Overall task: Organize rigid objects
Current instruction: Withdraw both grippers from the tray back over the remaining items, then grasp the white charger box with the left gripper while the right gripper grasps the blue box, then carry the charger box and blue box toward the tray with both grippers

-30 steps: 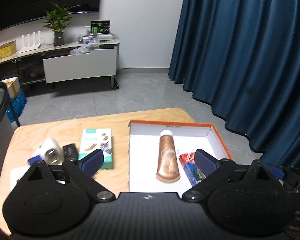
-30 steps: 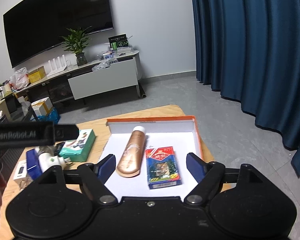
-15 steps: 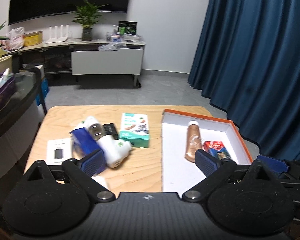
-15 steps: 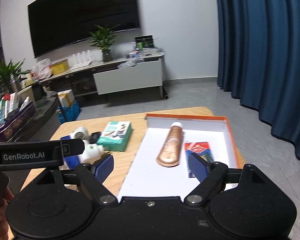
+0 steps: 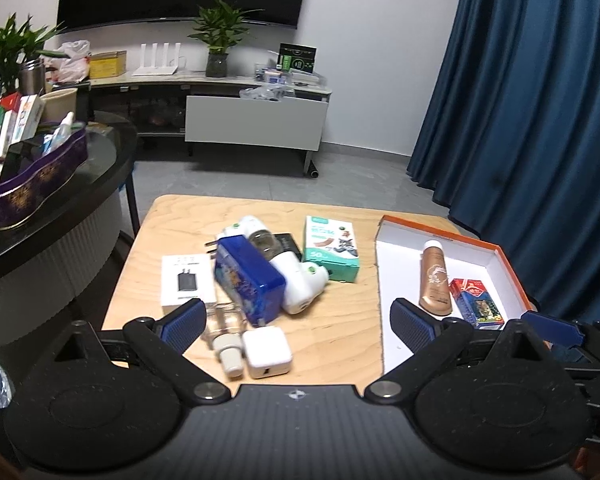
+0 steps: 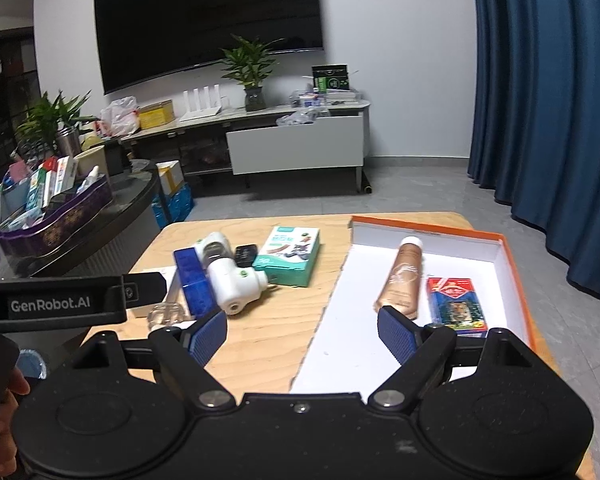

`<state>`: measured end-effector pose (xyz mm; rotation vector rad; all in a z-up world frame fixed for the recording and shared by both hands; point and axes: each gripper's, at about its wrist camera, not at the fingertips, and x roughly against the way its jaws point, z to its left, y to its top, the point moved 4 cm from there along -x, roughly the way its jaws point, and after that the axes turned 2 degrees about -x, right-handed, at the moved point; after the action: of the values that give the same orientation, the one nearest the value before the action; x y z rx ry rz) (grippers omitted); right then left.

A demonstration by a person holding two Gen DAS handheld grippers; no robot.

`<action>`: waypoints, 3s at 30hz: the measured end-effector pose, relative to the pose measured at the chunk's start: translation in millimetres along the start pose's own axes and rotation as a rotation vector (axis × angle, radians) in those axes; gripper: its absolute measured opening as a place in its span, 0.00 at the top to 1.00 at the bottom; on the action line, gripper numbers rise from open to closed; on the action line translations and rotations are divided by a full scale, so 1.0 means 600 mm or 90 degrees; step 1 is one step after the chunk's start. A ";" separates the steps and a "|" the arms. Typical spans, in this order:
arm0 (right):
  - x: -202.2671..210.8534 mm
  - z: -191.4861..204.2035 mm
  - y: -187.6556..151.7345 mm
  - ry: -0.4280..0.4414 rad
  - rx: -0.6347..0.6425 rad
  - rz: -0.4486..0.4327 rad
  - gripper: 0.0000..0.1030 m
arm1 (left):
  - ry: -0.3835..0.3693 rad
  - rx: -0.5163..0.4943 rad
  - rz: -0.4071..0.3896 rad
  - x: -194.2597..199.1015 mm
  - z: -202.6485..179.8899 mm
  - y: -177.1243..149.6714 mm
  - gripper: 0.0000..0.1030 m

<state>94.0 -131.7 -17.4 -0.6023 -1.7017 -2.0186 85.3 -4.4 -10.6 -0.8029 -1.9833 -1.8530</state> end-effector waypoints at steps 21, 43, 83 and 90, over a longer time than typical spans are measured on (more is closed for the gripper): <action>-0.033 0.028 -0.037 0.023 0.019 0.040 0.05 | 0.043 0.071 0.051 -0.032 0.118 -0.051 0.02; -0.083 0.007 -0.045 0.048 0.001 0.064 0.06 | 0.091 0.082 0.074 -0.183 0.184 0.013 0.02; -0.385 0.226 0.028 0.156 0.220 0.163 0.61 | 0.018 0.091 0.015 -0.133 0.229 -0.001 0.43; -0.291 0.180 0.066 0.147 0.162 0.080 0.61 | 0.002 0.087 -0.010 -0.097 0.198 0.016 0.43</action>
<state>264.8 -23.1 -70.7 -0.3648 -1.6989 -1.6786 155.0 101.2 -50.1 -0.7471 -2.0931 -1.7043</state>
